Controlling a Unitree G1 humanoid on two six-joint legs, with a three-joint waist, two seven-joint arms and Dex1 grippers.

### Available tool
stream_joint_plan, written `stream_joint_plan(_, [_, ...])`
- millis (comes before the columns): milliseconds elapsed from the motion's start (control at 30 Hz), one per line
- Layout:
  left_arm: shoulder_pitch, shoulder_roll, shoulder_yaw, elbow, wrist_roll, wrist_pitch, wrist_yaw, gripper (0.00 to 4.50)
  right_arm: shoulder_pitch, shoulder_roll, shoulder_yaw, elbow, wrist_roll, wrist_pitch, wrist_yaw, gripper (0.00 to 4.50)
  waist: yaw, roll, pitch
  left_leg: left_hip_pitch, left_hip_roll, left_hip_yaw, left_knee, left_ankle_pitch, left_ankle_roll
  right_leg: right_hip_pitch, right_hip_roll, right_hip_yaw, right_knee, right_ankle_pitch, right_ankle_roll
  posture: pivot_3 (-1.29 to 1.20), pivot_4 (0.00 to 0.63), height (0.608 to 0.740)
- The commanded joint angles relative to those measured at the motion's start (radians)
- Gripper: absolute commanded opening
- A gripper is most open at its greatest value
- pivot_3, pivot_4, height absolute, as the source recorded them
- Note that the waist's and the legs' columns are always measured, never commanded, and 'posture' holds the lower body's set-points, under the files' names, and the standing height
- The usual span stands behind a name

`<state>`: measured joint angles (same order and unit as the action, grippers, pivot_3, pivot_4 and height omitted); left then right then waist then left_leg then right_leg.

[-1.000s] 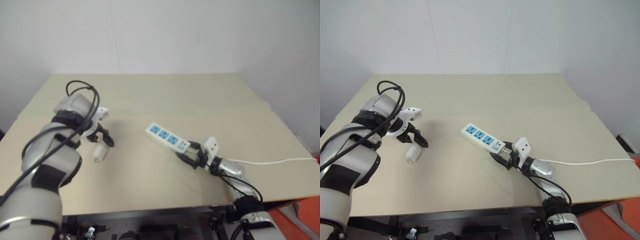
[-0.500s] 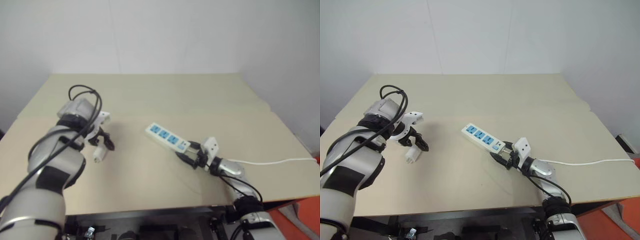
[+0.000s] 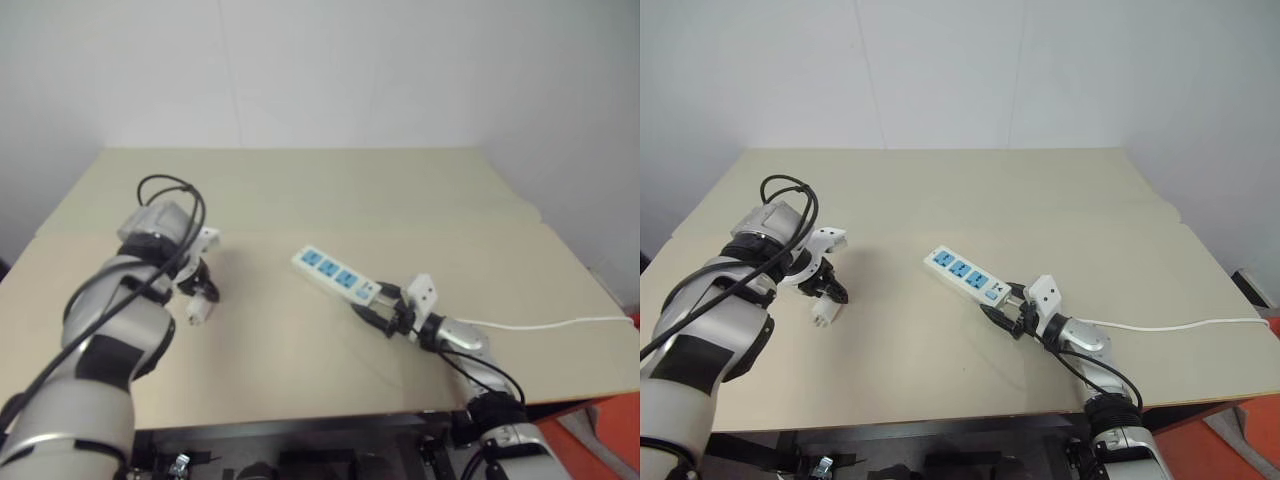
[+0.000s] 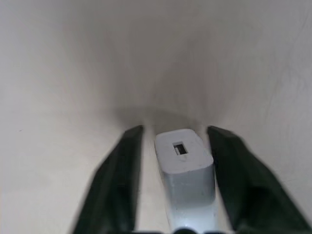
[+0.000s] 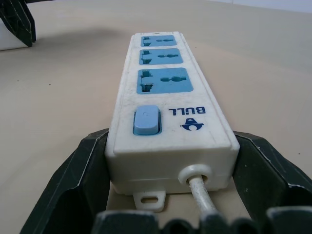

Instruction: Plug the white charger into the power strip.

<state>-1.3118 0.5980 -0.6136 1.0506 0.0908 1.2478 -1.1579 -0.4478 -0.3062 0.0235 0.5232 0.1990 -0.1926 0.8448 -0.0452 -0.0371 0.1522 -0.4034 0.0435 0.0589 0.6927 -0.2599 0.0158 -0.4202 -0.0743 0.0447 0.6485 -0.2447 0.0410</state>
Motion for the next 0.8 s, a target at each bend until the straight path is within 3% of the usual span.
stream_joint_plan(33, [0.012, -0.007, 0.009, -0.014, 0.011, 0.007, -0.007, 1.02, 0.014, -0.007, -0.001, 0.023, -0.021, 0.015, -0.024, 3.42, 0.0, 0.0, 0.0, 0.0, 0.0, 0.0, 0.0, 0.0, 0.0, 0.0, 0.0, 0.0, 0.0, 0.0, 0.0, 0.0, 0.15, 0.74])
stream_joint_plan(233, [0.017, 0.029, 0.059, -0.141, -0.003, -0.04, 0.009, 1.02, 0.014, -0.012, 0.001, 0.022, -0.026, 0.016, -0.024, 3.42, 0.001, 0.0, 0.0, 0.001, 0.0, 0.0, 0.0, 0.0, 0.0, 0.001, 0.0, 0.0, 0.0, 0.0, 0.0, 0.0, 0.15, 0.74])
stream_joint_plan(433, [-0.064, 0.064, 0.333, -0.313, -0.111, -0.046, 0.096, 1.02, 0.015, -0.027, 0.0, 0.004, -0.024, 0.022, -0.017, 3.42, 0.001, -0.001, 0.001, -0.002, 0.0, -0.001, 0.0, 0.0, 0.0, -0.001, -0.001, -0.001, 0.0, 0.001, 0.0, 0.0, 0.15, 0.74])
stream_joint_plan(500, [-0.026, 0.072, 0.506, -0.439, -0.215, -0.136, 0.097, 1.02, 0.013, -0.033, -0.002, -0.008, -0.011, 0.027, 0.003, 3.42, 0.0, -0.001, 0.001, -0.002, 0.0, -0.001, 0.0, 0.0, 0.0, -0.002, -0.001, -0.001, 0.0, 0.001, 0.0, 0.0, 0.15, 0.74])
stream_joint_plan(600, [0.131, 0.04, 0.728, -0.629, -0.384, -0.442, 0.014, 1.02, 0.008, -0.045, -0.002, -0.028, 0.012, 0.026, 0.05, 3.42, 0.002, 0.001, 0.0, -0.002, 0.002, -0.004, -0.001, 0.0, -0.001, -0.002, -0.002, -0.001, 0.001, 0.001, 0.0, 0.0, 0.15, 0.74])
stream_joint_plan(667, [0.214, 0.018, 0.772, -0.692, -0.433, -0.584, -0.032, 1.02, 0.002, -0.053, 0.0, -0.035, 0.024, 0.026, 0.081, 3.42, 0.004, 0.001, -0.001, -0.001, 0.002, -0.004, -0.001, 0.0, -0.001, -0.001, -0.003, 0.0, 0.004, 0.001, -0.001, 0.0, 0.15, 0.74])
stream_joint_plan(800, [0.304, -0.024, 0.775, -0.71, -0.539, -0.629, -0.155, 1.02, -0.039, -0.076, 0.017, -0.016, 0.034, 0.009, 0.176, 3.42, 0.009, 0.001, -0.001, -0.002, 0.0, 0.0, 0.001, 0.001, -0.001, -0.001, -0.003, -0.001, 0.007, 0.001, -0.001, 0.0, 0.15, 0.74])
